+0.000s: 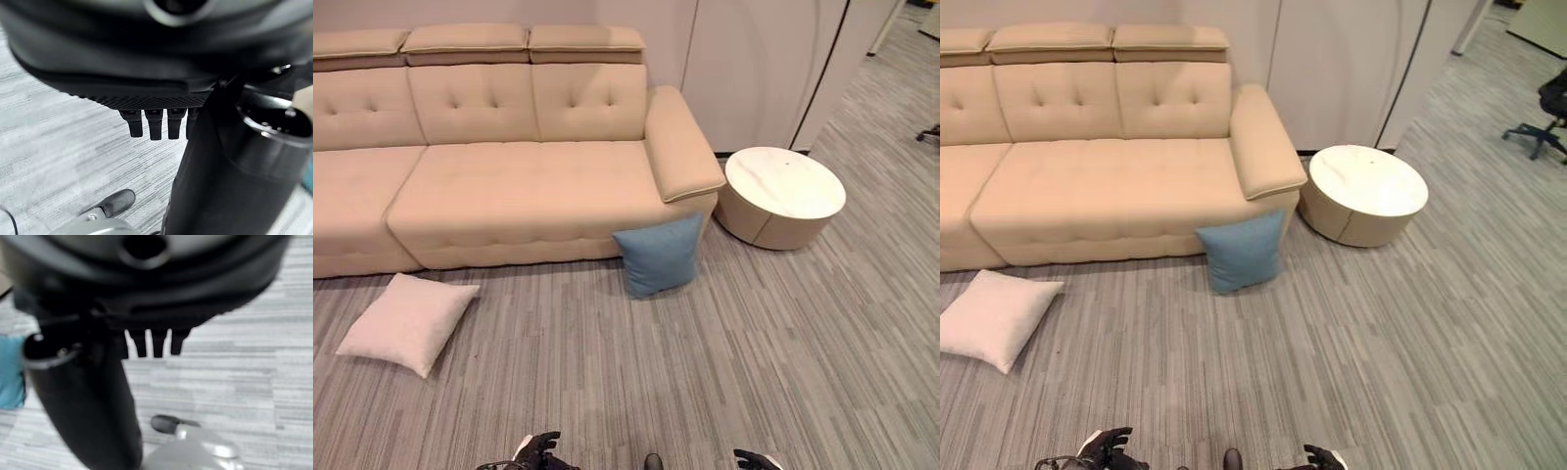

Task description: Pick up all the scattered cushions and arrange them neatly on the sofa.

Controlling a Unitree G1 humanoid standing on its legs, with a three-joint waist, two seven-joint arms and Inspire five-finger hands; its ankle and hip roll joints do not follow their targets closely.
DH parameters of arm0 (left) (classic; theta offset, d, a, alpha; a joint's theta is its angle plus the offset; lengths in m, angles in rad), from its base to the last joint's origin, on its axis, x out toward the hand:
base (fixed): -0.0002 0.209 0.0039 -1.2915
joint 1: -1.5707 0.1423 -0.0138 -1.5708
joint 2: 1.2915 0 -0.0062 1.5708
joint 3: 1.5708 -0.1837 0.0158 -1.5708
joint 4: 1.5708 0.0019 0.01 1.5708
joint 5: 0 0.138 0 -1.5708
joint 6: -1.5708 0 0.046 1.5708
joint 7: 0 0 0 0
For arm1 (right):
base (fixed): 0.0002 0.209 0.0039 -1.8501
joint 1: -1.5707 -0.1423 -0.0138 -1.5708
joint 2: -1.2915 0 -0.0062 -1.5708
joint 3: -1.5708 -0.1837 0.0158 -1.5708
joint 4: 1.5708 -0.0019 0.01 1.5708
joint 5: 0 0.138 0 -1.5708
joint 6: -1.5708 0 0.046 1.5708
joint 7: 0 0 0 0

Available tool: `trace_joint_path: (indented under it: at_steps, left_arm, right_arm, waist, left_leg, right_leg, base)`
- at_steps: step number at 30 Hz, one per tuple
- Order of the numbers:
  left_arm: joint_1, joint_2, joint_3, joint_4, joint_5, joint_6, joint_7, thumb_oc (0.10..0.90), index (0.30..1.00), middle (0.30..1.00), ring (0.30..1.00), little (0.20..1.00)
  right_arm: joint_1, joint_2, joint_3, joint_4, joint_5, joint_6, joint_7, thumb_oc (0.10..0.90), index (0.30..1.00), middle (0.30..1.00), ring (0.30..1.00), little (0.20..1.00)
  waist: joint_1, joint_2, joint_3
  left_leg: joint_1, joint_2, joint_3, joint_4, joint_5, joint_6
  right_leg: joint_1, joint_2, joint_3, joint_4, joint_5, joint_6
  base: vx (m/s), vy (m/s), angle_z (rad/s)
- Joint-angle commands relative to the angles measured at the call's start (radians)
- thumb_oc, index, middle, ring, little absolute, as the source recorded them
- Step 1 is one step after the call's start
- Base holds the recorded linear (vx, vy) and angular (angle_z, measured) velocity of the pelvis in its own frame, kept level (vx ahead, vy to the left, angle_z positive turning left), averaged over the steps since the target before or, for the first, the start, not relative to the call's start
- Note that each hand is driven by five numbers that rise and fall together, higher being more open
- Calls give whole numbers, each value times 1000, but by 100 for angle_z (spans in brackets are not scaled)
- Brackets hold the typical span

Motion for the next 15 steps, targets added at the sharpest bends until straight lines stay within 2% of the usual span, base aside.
trace_joint_path:
  at_steps: [1,2,5,8,10,11,12,13,15]
  left_arm:
    - [-56,-31,43,15,6,-30,8,800,900,900,900,900]
    - [-58,-28,42,13,5,-31,7,800,900,900,900,900]
    - [-54,-28,39,22,12,-29,3,800,900,900,900,900]
    - [-55,-28,34,30,20,-27,3,800,900,900,900,900]
    - [-62,-31,27,33,21,-30,10,800,900,900,900,900]
    - [-71,-34,19,27,18,-32,13,800,900,900,900,900]
    - [-71,-34,19,27,18,-32,13,800,900,900,900,900]
    - [-87,-40,7,14,12,-33,19,800,900,900,900,900]
    - [-91,-42,-6,5,14,-37,22,800,900,900,900,900]
  right_arm:
    - [-27,-23,12,-10,-21,-16,-20,800,900,900,900,900]
    - [-26,-23,16,-12,-23,-16,-19,800,900,900,900,900]
    - [-16,-24,16,-9,-29,-15,-14,800,900,900,900,900]
    - [-4,-22,13,-9,-24,-14,-12,800,900,900,900,900]
    - [6,-23,7,-8,-3,-21,-12,800,900,900,900,900]
    - [9,-29,0,-8,9,-22,-15,800,900,900,900,900]
    - [8,-29,0,-8,9,-22,-15,800,900,900,900,900]
    - [1,-37,-3,-4,14,-21,-21,800,900,900,900,900]
    - [-3,-43,0,-1,21,-21,-25,800,900,900,900,900]
  waist:
    - [13,-18,2]
    - [15,-17,5]
    - [12,-18,-2]
    - [-2,-17,-5]
    - [-17,-19,0]
    - [-23,-21,18]
    - [-24,-21,18]
    - [-25,-25,41]
    - [-24,-30,47]
  left_leg:
    - [-35,3,-133,56,-71,13]
    - [-30,8,-127,54,-71,11]
    - [-11,13,-128,40,-72,5]
    - [0,21,-143,39,-74,-10]
    - [-21,34,-156,100,-70,-42]
    - [-66,46,-148,195,-46,-76]
    - [-69,46,-149,198,-47,-76]
    - [-133,57,-137,303,-9,-92]
    - [-170,56,-145,366,5,-88]
  right_leg:
    - [25,-58,-56,120,-81,108]
    - [22,-62,-92,133,-86,110]
    - [36,-66,-128,126,-105,97]
    - [48,-60,-128,112,-123,75]
    - [60,-44,-103,94,-128,47]
    - [78,-39,-102,79,-128,32]
    - [77,-39,-103,79,-128,32]
    - [88,-43,-107,68,-124,19]
    - [99,-43,-105,59,-121,8]
  base:
    - [-13,-45,-63]
    - [13,-35,-52]
    - [71,-82,-39]
    - [103,-180,10]
    - [53,-253,46]
    - [30,-181,50]
    - [1,-196,53]
    - [-1,-120,29]
    - [60,-115,10]
